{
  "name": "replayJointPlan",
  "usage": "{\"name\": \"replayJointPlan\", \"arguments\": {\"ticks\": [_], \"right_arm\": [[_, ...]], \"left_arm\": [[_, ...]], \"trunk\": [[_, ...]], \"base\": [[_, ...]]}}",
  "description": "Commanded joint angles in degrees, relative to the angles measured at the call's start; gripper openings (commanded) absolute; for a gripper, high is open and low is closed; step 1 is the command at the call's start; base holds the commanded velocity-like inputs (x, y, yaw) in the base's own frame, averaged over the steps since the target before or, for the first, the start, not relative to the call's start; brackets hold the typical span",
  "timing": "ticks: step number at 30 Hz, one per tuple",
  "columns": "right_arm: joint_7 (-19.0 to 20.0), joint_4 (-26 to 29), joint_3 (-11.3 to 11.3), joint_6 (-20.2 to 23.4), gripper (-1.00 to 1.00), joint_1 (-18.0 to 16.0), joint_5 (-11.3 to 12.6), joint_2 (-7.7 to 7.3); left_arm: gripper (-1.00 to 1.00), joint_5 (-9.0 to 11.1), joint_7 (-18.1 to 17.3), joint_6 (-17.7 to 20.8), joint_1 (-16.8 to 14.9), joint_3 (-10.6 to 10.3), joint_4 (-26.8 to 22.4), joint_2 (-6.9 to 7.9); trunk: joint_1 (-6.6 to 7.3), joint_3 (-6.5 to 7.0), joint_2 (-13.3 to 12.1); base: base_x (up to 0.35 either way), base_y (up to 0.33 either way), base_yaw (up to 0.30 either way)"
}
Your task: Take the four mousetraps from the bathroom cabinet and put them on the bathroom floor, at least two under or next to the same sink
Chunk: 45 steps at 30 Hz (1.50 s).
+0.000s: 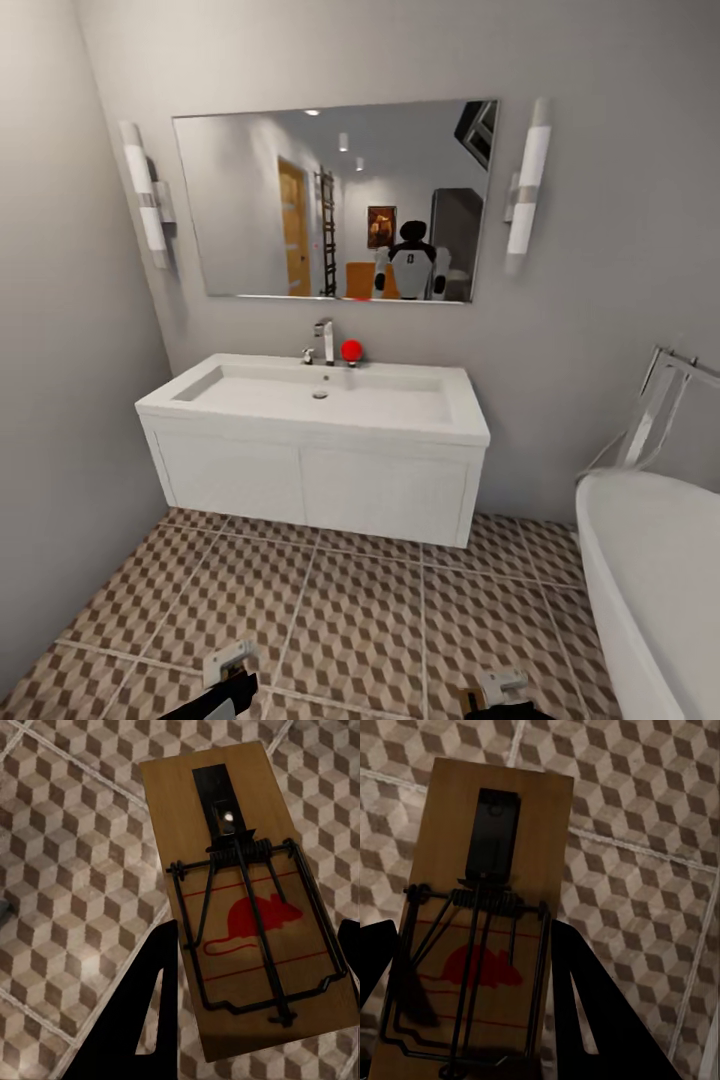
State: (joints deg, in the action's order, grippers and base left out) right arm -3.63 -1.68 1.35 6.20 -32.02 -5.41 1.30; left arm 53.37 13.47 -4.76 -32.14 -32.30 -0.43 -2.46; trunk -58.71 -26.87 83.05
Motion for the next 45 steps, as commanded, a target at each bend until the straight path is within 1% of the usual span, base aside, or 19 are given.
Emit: {"name": "replayJointPlan", "arguments": {"ticks": [1, 12, 20, 25, 30, 41, 45], "right_arm": [[-0.14, -0.08, 0.09, 0.13, -1.0, -0.06, -0.34, 0.01], [-0.08, -0.08, 0.11, 0.13, -1.0, -0.06, -0.3, -0.06], [-0.11, -0.08, 0.11, 0.13, -1.0, -0.06, -0.3, -0.01], [-0.11, -0.08, 0.08, 0.12, -1.0, -0.06, -0.29, -0.04], [-0.14, -0.08, 0.06, 0.13, -1.0, -0.06, -0.06, 0.0], [-0.15, -0.08, 0.06, 0.13, -1.0, -0.06, 0.21, 0.01], [-0.15, -0.08, 0.06, 0.13, -1.0, -0.06, 0.22, 0.01]], "left_arm": [[-1.0, 0.33, 0.33, -0.11, -0.03, -0.48, -0.01, -0.02], [-1.0, 0.09, 0.31, -0.06, -0.03, -0.57, -0.08, -0.09], [-1.0, 0.03, 0.16, -0.08, -0.03, -0.57, -0.01, -0.09], [-1.0, 0.06, 0.21, -0.08, -0.03, -0.57, -0.01, -0.09], [-1.0, 0.06, 0.23, -0.08, -0.03, -0.57, -0.01, -0.09], [-1.0, 0.07, 0.29, -0.01, -0.03, -0.57, -0.01, -0.09], [-1.0, 0.07, 0.31, 0.01, -0.03, -0.57, -0.01, -0.09]], "trunk": [[-0.02, -0.06, 0.03], [-0.02, -0.06, 0.03], [-0.02, -0.06, 0.03], [-0.02, -0.05, 0.03], [-0.02, 0.03, 0.03], [-0.02, 0.34, 0.03], [-0.02, 0.38, 0.03]], "base": [[0.144, -0.108, 0.139], [0.04, -0.025, 0.032], [0.275, 0.0, 0.0], [0.11, 0.0, -0.01], [0.026, 0.0, -0.126], [0.003, 0.0, -0.212], [0.0, 0.0, -0.081]]}}
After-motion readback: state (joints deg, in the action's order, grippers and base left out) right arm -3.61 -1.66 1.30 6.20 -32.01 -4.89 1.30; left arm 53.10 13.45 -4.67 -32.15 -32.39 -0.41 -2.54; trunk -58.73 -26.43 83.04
